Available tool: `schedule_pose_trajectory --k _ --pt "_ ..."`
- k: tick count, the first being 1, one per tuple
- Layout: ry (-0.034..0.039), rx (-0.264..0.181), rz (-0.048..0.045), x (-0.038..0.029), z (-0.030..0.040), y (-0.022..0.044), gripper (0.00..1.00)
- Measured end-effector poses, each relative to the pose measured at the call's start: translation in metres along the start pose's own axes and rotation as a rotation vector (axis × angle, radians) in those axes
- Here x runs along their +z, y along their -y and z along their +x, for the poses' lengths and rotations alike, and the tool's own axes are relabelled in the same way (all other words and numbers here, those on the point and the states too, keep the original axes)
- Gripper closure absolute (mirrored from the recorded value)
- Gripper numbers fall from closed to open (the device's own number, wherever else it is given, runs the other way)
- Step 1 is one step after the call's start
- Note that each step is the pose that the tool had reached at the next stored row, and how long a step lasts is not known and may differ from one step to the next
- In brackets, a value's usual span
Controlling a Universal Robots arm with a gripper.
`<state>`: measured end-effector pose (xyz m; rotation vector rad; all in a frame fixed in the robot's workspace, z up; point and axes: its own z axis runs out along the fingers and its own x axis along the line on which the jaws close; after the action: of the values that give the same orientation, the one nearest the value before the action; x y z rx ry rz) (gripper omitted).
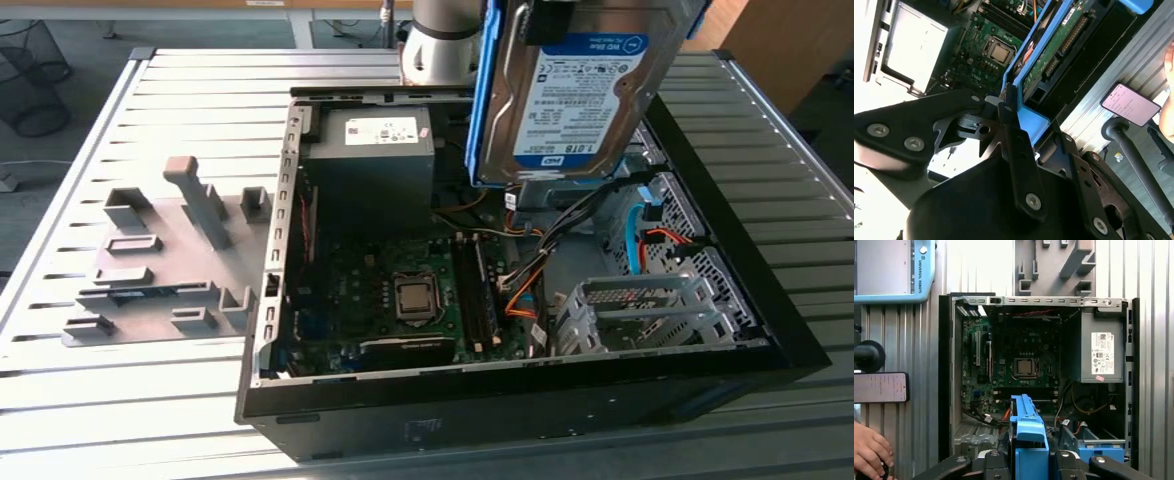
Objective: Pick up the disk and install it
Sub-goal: 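Insert the disk into the insertion slot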
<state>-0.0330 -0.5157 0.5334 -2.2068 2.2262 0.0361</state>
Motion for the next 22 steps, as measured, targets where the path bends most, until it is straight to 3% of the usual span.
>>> schedule_pose_trajectory --k 10,16,19,22 --pt "-0.0001 0.0 0.0 0.0072 0.0231 0.0005 0.63" --pt "0.0 0.0 0.0 0.0112 0.0253 0.0129 0.63" --pt "-0.0004 0.0 0.0 0.013 0.0273 0.0156 0.63" --pt "-0.0001 0.0 0.0 0.0163 0.0336 0.0161 0.63"
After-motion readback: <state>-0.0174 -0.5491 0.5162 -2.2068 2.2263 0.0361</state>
